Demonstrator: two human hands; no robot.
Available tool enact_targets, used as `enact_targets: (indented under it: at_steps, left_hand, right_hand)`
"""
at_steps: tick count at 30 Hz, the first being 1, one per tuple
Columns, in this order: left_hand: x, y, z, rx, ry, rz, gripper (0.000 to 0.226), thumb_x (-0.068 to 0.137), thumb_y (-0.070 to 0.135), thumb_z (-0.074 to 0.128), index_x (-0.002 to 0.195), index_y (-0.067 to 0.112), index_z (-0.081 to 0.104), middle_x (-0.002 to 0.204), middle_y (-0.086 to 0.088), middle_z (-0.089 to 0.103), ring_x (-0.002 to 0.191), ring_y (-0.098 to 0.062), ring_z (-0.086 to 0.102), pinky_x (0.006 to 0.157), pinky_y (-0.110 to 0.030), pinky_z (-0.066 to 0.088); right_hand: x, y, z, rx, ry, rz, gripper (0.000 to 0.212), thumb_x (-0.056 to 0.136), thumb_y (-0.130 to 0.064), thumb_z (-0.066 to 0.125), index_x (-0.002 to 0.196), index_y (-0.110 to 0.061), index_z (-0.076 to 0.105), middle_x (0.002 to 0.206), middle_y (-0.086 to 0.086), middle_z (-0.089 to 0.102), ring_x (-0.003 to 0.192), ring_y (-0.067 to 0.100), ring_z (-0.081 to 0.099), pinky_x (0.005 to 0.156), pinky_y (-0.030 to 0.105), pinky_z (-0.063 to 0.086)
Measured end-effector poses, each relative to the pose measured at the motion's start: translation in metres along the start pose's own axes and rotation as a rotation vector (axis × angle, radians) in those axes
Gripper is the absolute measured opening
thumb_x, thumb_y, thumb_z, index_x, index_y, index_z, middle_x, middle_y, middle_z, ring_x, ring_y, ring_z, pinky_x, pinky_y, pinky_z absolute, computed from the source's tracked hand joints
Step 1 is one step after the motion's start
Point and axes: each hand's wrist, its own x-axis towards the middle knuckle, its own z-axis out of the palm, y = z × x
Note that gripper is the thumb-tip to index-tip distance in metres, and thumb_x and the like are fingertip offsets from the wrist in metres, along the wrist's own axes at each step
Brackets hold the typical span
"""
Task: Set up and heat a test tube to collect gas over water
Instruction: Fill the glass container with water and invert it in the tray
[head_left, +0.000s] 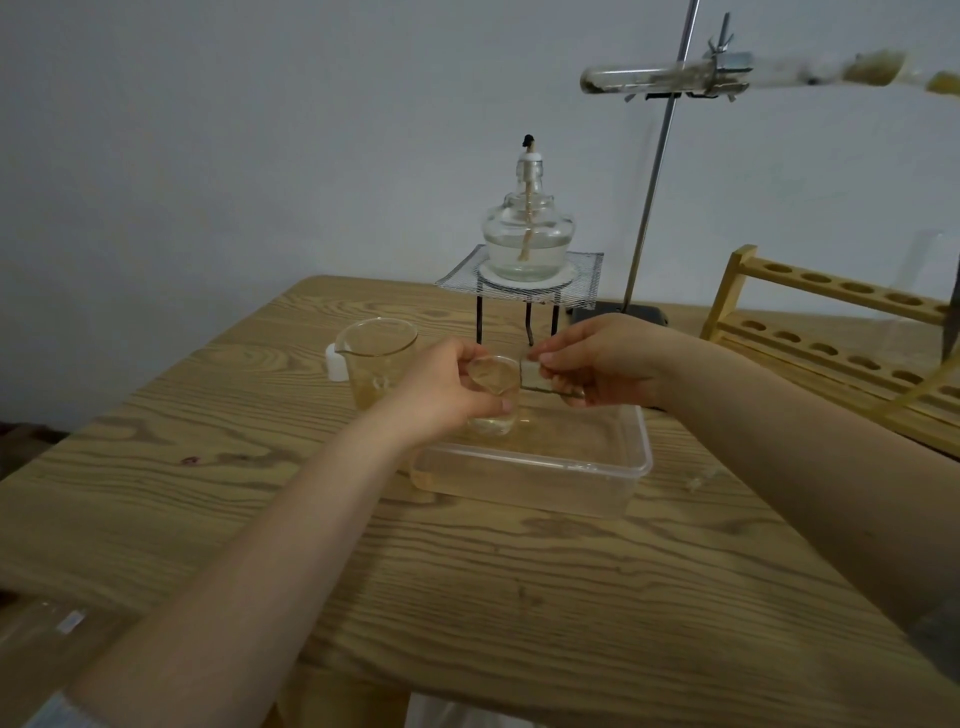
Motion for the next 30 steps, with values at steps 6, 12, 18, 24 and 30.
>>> enact_targets:
  at_steps: [6,12,18,24,30]
  left_hand:
    - [-0.001,-0.001,0.000,0.019,0.003,0.002,0.072,0.065,0.015,0.084,0.128,0.012,0.050,0.116,0.002,0.058,0.100,-0.013,0.058,0.088,-0.026,0.047]
    - [-0.001,0.000,0.000,0.028,-0.002,0.008,0.069,0.065,0.015,0.084,0.126,0.012,0.051,0.113,0.003,0.060,0.096,-0.012,0.059,0.081,-0.022,0.046]
    - [-0.001,0.000,0.000,0.044,-0.019,0.014,0.070,0.065,0.020,0.085,0.126,0.016,0.051,0.108,0.007,0.059,0.083,-0.007,0.055,0.074,-0.021,0.046]
    - [-0.001,-0.001,0.001,0.037,-0.026,0.016,0.070,0.064,0.023,0.085,0.125,0.016,0.052,0.107,0.004,0.061,0.078,-0.004,0.052,0.068,-0.019,0.042]
    - [-0.003,0.001,0.002,0.001,-0.017,0.017,0.064,0.066,0.015,0.084,0.122,0.015,0.053,0.089,0.010,0.058,0.066,0.001,0.049,0.058,-0.012,0.039]
  right_hand:
    - [0.001,-0.002,0.004,-0.015,-0.012,-0.013,0.012,0.089,0.003,0.058,0.096,-0.003,0.066,0.073,0.007,0.064,0.059,0.012,0.055,0.060,0.026,0.045]
    - [0.006,-0.003,0.010,-0.042,0.001,-0.019,0.009,0.086,0.002,0.062,0.091,-0.004,0.068,0.074,0.009,0.063,0.060,0.014,0.055,0.063,0.027,0.046]
    - [0.006,-0.003,0.013,-0.107,0.044,-0.025,0.006,0.084,-0.003,0.068,0.088,-0.006,0.069,0.069,0.009,0.063,0.059,0.014,0.056,0.062,0.028,0.045]
    - [0.007,-0.006,0.019,-0.120,0.068,0.000,0.021,0.082,-0.010,0.072,0.101,-0.001,0.068,0.066,0.008,0.061,0.048,0.011,0.054,0.044,0.022,0.043]
    - [0.008,-0.004,0.024,-0.112,0.063,0.008,0.024,0.085,-0.015,0.070,0.105,-0.003,0.068,0.083,0.009,0.065,0.058,0.013,0.060,0.044,0.019,0.046]
